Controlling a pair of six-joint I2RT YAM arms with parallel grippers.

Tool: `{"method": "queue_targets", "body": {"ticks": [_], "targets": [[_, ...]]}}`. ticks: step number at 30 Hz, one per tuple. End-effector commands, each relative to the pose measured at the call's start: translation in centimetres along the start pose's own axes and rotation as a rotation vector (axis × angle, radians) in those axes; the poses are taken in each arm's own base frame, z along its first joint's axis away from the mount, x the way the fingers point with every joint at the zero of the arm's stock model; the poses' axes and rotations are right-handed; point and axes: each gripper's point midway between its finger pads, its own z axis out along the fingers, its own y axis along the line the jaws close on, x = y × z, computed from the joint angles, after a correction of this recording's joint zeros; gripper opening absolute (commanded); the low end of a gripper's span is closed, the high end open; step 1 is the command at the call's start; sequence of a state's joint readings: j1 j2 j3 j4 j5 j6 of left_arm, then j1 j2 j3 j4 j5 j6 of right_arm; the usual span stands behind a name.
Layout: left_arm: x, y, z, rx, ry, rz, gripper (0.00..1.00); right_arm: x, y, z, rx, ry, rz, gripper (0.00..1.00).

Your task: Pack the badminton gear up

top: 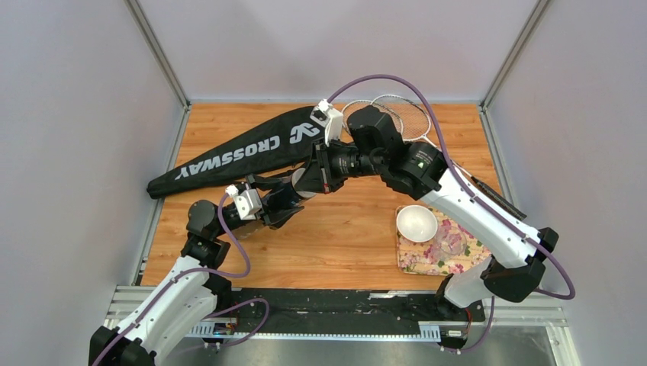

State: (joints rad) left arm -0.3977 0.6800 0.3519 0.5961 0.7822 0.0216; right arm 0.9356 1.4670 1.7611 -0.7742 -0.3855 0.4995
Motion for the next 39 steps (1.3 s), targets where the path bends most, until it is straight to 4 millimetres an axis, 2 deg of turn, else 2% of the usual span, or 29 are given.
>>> {"method": "queue_targets", "body": {"ticks": [1,10,15,19,22,26,30,33,36,39], "targets": [[0.6,-0.7,-0.1,0.016,0.015,-0.085,0.05,2.0,-3.4,1.5,0.132,0.081,0.047,0.00],[0.5,-0.7,-0.1,0.014,0.013,-0.088,0.05,3.7,-5.7,3.6,0.210,0.115,0.174,0.00],[0.5,-0.7,-0.1,0.012,0.011,-0.086,0.05,3.6,-7.9,3.6,0.343,0.072,0.166,0.00],[0.5,-0.6,-0.1,0.009,0.011,-0.086,0.04,3.8,-7.3,4.4,0.331,0.066,0.202,0.00],[0.4,-0.6,-0.1,0.011,0.010,-0.086,0.04,4.8,-7.4,5.2,0.329,0.102,0.236,0.00],[0.6,-0.2,-0.1,-0.016,0.021,-0.088,0.04,3.9,-7.6,4.0,0.409,0.076,0.143,0.00],[0.9,0.1,-0.1,-0.033,0.034,-0.089,0.04,2.6,-5.1,2.6,0.297,0.041,0.031,0.00],[0.9,0.1,-0.1,-0.031,0.034,-0.090,0.04,0.8,-3.8,0.6,0.260,-0.031,-0.076,0.00],[1.0,0.1,-0.1,-0.031,0.037,-0.094,0.04,-0.4,-2.7,-1.5,0.243,-0.095,-0.109,0.00],[1.0,0.2,-0.1,-0.032,0.037,-0.094,0.04,-0.2,-2.7,-1.5,0.240,-0.078,-0.107,0.00]]}}
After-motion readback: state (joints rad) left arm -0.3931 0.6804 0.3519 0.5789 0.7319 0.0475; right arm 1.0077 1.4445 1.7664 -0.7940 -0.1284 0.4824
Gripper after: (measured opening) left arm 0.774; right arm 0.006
